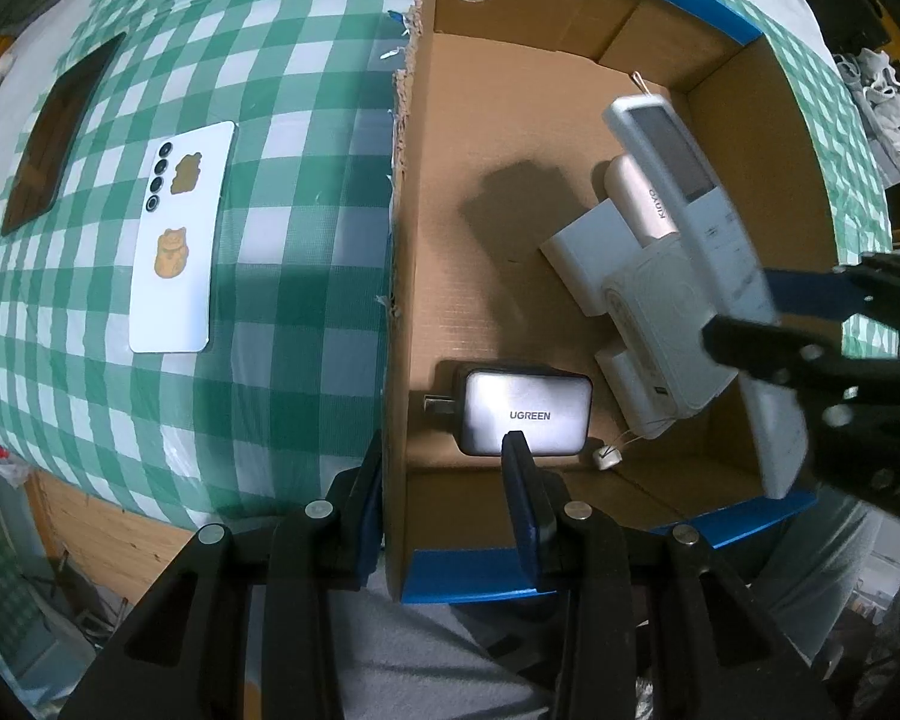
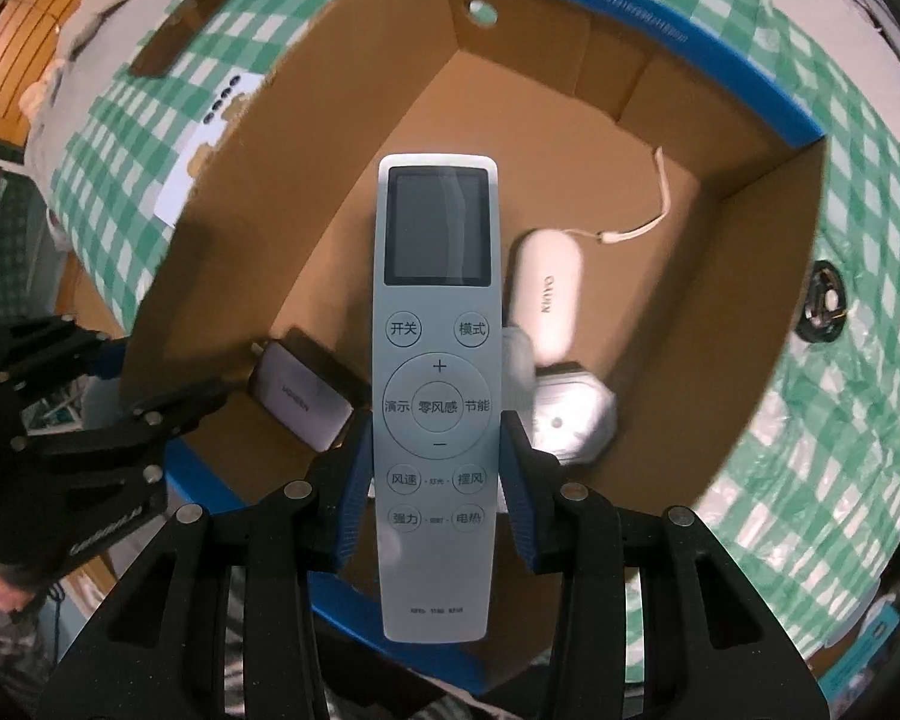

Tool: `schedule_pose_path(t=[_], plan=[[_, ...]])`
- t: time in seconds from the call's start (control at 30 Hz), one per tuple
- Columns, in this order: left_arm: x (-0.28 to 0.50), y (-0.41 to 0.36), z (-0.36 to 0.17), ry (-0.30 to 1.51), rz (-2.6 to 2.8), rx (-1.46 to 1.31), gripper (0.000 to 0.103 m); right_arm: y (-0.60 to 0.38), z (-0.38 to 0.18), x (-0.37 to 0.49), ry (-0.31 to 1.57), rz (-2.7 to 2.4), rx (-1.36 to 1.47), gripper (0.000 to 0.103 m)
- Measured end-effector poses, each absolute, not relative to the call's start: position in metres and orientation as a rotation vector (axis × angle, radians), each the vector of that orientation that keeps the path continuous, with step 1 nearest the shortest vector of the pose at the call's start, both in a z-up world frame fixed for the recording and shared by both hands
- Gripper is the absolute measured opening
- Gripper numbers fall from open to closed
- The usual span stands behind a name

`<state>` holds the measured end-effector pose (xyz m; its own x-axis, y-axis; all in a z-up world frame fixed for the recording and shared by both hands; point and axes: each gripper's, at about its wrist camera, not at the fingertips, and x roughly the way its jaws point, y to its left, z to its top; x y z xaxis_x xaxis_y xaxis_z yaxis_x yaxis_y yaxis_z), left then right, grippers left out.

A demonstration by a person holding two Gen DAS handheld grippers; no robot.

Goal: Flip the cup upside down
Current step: 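Carry the white remote into the box and open the right gripper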

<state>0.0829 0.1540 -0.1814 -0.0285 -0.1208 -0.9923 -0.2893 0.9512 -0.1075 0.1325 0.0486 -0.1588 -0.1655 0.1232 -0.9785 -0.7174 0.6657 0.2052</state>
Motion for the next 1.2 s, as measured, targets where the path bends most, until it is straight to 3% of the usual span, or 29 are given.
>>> schedule_pose_path(t=[0.53,1.2], plan=[[0.082,0.155,-0.183,1.602,0.141,-0.324,0.035,0.056,-0.186,0.125,1.596,0.782,-0.528,0.041],[0.083,0.150,-0.183,1.603,0.143,-0.319,0.035,0.040,-0.135,0.137,1.528,0.825,-0.440,0.050]])
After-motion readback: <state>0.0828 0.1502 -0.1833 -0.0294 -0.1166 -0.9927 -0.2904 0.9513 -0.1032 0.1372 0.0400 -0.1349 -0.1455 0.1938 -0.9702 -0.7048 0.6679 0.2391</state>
